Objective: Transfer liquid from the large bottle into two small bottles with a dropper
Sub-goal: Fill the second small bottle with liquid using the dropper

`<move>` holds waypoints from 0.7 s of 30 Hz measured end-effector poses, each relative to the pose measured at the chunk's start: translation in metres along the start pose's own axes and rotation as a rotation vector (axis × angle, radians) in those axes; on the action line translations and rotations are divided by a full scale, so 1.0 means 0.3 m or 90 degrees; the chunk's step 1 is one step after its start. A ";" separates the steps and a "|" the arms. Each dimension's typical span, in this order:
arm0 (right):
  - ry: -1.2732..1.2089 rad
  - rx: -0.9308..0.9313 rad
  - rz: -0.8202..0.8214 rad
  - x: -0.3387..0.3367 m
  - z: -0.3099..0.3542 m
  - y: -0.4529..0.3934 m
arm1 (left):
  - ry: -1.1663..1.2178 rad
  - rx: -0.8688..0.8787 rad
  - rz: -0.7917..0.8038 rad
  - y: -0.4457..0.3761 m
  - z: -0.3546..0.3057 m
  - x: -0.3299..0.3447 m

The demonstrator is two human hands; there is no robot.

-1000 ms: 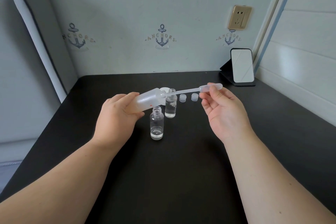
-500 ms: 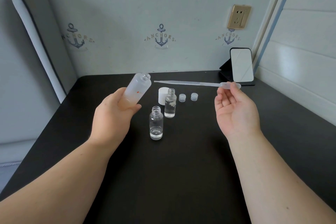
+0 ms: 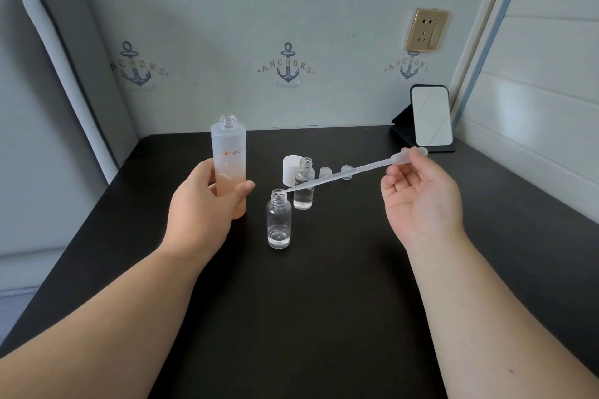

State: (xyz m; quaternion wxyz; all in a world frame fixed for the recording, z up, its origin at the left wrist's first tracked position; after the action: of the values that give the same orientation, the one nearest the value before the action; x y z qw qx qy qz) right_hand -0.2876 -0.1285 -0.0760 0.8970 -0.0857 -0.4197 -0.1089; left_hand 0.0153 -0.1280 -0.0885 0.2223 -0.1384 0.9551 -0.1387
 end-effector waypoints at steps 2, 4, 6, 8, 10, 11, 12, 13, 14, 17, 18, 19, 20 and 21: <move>0.002 0.001 -0.002 -0.001 0.001 0.000 | -0.014 -0.006 0.001 -0.001 0.002 0.003; 0.004 0.000 -0.002 -0.003 0.001 0.000 | -0.013 -0.010 0.010 0.000 0.000 0.006; 0.005 -0.002 0.000 -0.003 0.001 -0.001 | -0.002 -0.010 0.016 0.006 -0.004 0.005; 0.008 -0.002 0.002 -0.003 0.000 -0.001 | 0.038 -0.003 0.004 0.014 -0.007 -0.004; 0.005 -0.001 0.006 -0.001 0.001 -0.001 | 0.068 0.015 -0.036 0.024 -0.014 -0.024; 0.004 -0.001 0.009 0.000 0.001 -0.001 | 0.061 0.034 -0.067 0.029 -0.020 -0.036; 0.005 -0.002 0.012 0.000 0.001 -0.002 | 0.043 0.062 -0.098 0.037 -0.030 -0.048; 0.007 -0.003 0.013 0.001 0.002 -0.002 | 0.019 0.097 -0.125 0.045 -0.043 -0.057; 0.009 -0.003 0.014 0.001 0.003 -0.001 | 0.001 0.137 -0.141 0.055 -0.058 -0.062; 0.015 -0.005 0.012 0.002 0.003 0.001 | -0.003 0.230 -0.112 0.084 -0.093 -0.049; 0.019 -0.005 0.012 0.003 0.003 0.002 | -0.008 0.244 -0.078 0.090 -0.100 -0.037; 0.021 -0.005 0.014 0.003 0.003 0.003 | -0.021 0.251 -0.031 0.093 -0.103 -0.024; 0.022 -0.004 0.016 0.004 0.003 0.004 | -0.041 0.249 0.030 0.094 -0.104 -0.008; 0.021 -0.004 0.018 0.005 0.004 0.005 | -0.068 0.241 0.098 0.094 -0.102 0.010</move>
State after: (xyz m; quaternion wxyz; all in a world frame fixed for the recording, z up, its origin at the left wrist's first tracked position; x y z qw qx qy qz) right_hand -0.2870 -0.1271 -0.0741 0.9050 -0.0924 -0.4031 -0.0991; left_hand -0.0072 -0.0967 -0.0725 0.3048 -0.0279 0.9066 -0.2904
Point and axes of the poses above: each hand's wrist, its own y-axis away from the middle knuckle, its own x-axis out of the palm, z = x × y, the point moved 4 cm from there along -y, towards the middle knuckle, and after that the axes turned 3 degrees about z, right-handed, at the moved point
